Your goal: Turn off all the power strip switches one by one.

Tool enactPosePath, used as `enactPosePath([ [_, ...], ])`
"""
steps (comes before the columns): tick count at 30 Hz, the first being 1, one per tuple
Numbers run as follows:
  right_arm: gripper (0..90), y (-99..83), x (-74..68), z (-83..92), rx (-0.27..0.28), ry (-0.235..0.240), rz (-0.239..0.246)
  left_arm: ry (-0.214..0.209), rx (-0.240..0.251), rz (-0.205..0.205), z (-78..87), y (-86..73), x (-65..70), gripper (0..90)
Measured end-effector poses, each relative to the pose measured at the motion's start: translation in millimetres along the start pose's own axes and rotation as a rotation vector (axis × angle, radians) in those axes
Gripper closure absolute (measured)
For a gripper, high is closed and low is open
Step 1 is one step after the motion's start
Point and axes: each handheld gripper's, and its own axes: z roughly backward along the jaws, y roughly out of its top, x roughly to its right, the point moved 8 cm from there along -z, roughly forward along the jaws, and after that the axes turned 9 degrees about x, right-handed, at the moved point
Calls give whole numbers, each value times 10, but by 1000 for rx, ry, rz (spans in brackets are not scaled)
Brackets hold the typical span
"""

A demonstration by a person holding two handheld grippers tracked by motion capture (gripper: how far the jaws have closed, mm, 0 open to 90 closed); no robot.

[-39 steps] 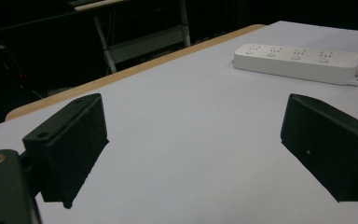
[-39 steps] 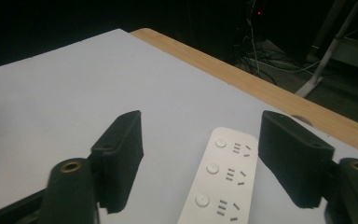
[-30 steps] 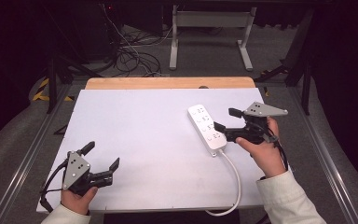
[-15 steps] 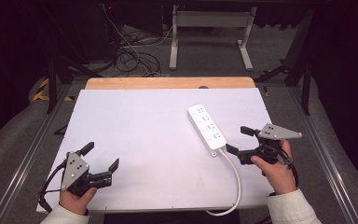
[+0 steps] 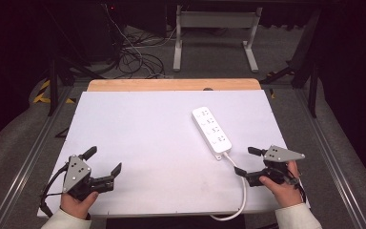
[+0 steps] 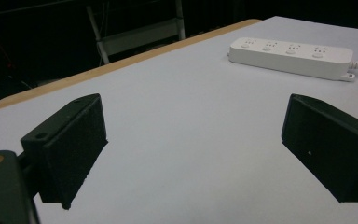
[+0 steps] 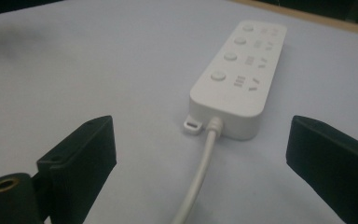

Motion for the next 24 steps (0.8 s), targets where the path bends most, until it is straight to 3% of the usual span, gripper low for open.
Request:
enactPosePath([
  [4, 57, -197, -37, 5, -52, 13, 9, -10, -17, 8, -8, -25, -21, 74],
  [7, 58, -282, -48, 29, -55, -3, 7, -15, -19, 8, -18, -40, -34, 74],
  [11, 61, -382, -31, 41, -74, -27, -6, 0, -37, -28, -47, -82, -33, 73],
  [14, 70, -376, 2, 41, -82, -56, -26, 5, -56, -60, -65, -106, -9, 71],
  [20, 72, -288, 36, 62, -44, -84, -23, -22, -42, 5, -74, -108, -9, 66],
  [24, 73, -227, 31, 76, -22, -95, 0, -29, -32, -6, -71, -126, -43, 78],
])
